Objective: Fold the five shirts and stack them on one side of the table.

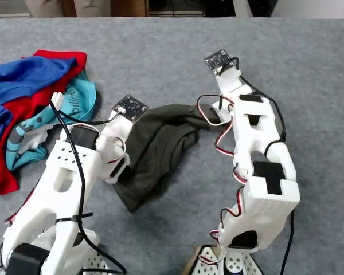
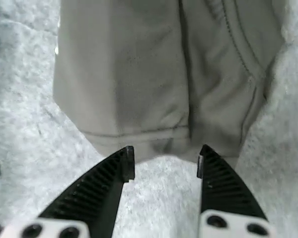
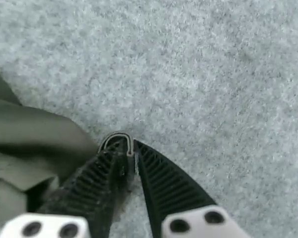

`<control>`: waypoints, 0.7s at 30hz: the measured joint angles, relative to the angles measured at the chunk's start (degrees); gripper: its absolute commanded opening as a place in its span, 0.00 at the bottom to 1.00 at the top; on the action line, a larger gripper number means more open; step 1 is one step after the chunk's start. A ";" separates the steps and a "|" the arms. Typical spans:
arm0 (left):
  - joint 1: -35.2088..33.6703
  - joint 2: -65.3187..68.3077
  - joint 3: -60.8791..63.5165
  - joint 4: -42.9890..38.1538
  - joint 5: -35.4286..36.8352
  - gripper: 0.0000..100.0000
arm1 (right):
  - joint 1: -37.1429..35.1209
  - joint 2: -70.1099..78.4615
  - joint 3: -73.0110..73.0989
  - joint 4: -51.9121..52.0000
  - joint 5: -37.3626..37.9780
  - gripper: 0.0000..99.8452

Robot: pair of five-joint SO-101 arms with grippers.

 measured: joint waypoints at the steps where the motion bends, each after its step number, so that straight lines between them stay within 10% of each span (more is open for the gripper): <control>1: 0.00 0.00 1.41 -1.41 0.00 0.21 | 0.00 0.00 0.00 0.00 0.00 0.00; 21: -2.11 0.00 7.47 -9.93 2.81 0.06 | 0.00 0.00 0.00 0.00 0.00 0.00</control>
